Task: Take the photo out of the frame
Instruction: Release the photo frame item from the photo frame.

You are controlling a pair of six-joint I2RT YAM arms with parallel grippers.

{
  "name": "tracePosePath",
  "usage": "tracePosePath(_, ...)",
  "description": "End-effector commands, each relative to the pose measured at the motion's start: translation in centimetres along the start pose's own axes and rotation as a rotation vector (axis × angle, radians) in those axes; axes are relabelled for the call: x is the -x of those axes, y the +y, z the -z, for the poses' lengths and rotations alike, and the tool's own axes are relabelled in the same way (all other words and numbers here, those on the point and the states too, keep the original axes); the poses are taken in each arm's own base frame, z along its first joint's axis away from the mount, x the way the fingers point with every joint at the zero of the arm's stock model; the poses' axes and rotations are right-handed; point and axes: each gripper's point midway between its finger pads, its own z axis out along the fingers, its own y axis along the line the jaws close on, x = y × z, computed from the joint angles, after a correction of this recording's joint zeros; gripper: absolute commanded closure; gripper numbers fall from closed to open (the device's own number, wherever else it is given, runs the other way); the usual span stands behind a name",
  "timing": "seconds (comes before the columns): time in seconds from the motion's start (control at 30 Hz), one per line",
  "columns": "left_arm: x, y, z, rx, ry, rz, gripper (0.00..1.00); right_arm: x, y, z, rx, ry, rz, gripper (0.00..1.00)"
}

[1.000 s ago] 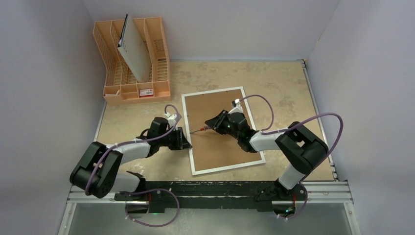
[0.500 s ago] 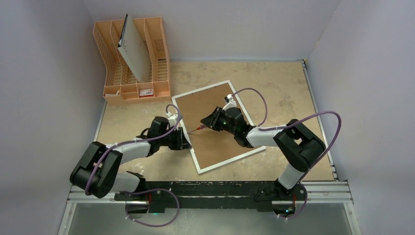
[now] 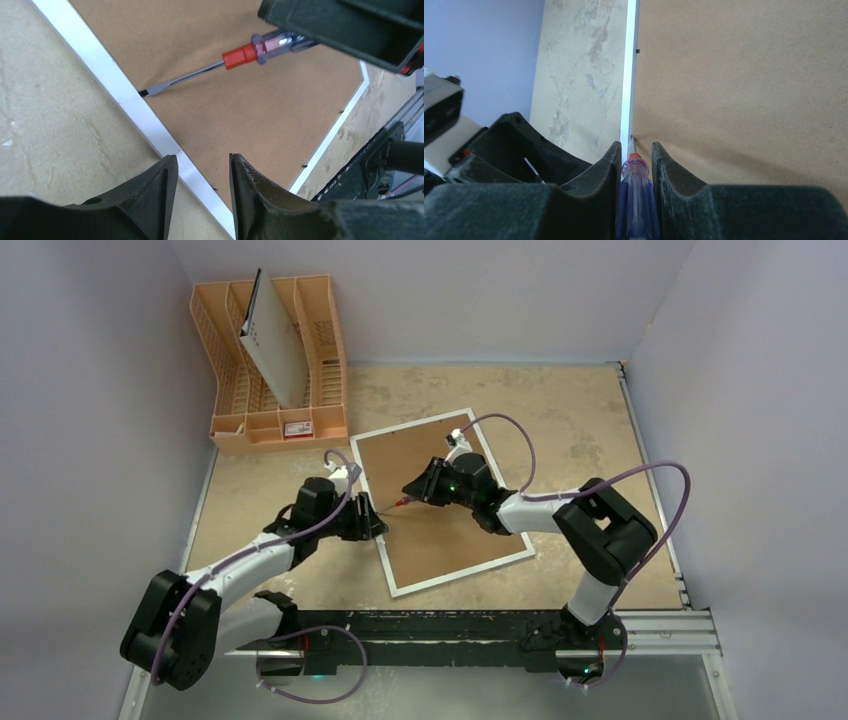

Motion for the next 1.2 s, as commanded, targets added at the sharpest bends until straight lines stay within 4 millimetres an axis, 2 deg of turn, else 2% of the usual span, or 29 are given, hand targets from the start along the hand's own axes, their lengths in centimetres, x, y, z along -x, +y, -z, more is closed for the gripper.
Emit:
tracePosePath(0.0,1.9,0.6,0.9,0.063,-0.107,0.058,0.55,-3.5,-2.2,0.1,-0.051,0.148,0.039,1.00)
tracePosePath(0.2,4.7,3.3,1.6,0.196,-0.190,0.155,0.51,-3.4,-1.9,0.1,-0.034,0.159,0.042,1.00)
tracePosePath(0.43,5.9,6.1,0.0,0.268,-0.163,0.283,0.54,-3.4,-1.8,-0.2,-0.027,0.175,0.043,1.00)
tracePosePath(0.57,6.9,6.2,-1.3,0.227,-0.163,0.316,0.60,-3.5,-1.8,-0.2,-0.025,0.181,0.039,1.00)
tracePosePath(0.73,7.5,5.5,-3.0,0.152,-0.162,0.346,0.59,-3.4,-1.6,-0.3,-0.021,0.181,0.039,1.00)
tracePosePath(0.9,6.9,6.3,-4.0,0.168,-0.126,0.349,0.60,-3.4,-1.4,-0.5,-0.019,0.191,0.041,1.00)
tracePosePath(1.17,4.2,7.6,-4.7,0.198,-0.063,0.373,0.84,-3.8,-1.4,-0.6,-0.049,0.241,0.007,1.00)
